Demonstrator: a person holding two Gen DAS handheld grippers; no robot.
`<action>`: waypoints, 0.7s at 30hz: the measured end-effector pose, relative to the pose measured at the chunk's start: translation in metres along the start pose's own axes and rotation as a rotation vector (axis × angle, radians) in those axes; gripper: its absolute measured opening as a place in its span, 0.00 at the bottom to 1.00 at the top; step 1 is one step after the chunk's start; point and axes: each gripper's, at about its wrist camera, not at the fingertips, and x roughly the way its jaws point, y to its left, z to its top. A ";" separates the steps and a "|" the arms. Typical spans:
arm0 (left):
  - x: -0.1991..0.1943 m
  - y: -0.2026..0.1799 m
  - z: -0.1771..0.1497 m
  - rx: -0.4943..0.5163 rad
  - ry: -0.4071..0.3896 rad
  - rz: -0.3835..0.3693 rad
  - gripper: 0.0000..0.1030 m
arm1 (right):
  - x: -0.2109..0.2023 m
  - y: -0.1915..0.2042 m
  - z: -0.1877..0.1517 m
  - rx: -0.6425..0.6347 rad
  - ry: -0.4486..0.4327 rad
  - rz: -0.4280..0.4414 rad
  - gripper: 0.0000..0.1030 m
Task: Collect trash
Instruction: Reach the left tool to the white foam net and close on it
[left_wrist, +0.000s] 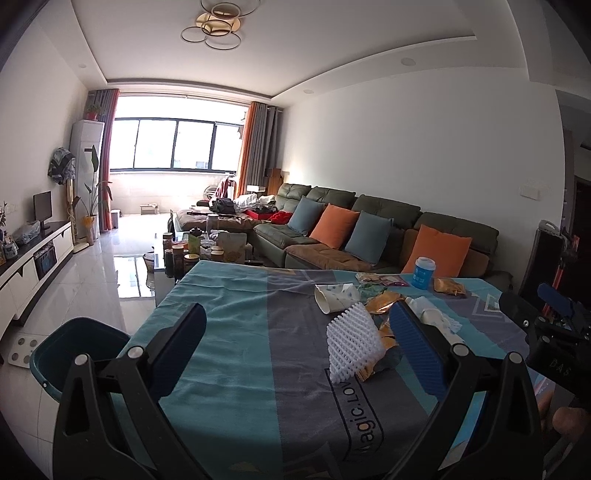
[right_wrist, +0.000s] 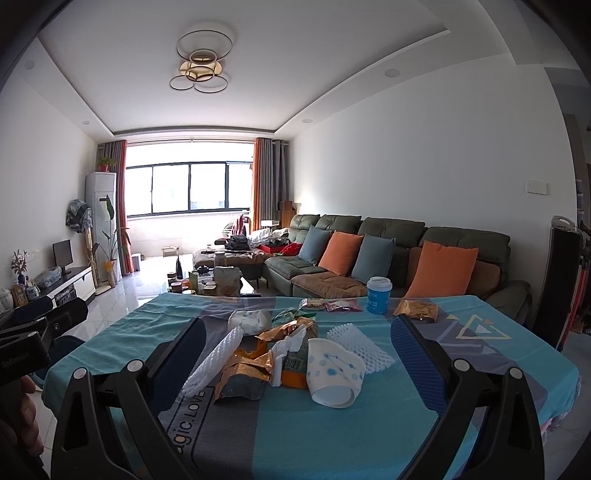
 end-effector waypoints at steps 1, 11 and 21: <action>0.001 -0.001 0.001 0.004 0.006 0.003 0.95 | 0.000 -0.001 0.001 0.000 0.000 -0.001 0.94; 0.025 -0.027 0.000 0.062 0.084 -0.041 0.95 | 0.022 -0.017 0.002 -0.014 0.070 0.000 0.94; 0.071 -0.054 -0.007 0.102 0.178 -0.086 0.95 | 0.057 -0.040 -0.009 0.064 0.187 0.013 0.94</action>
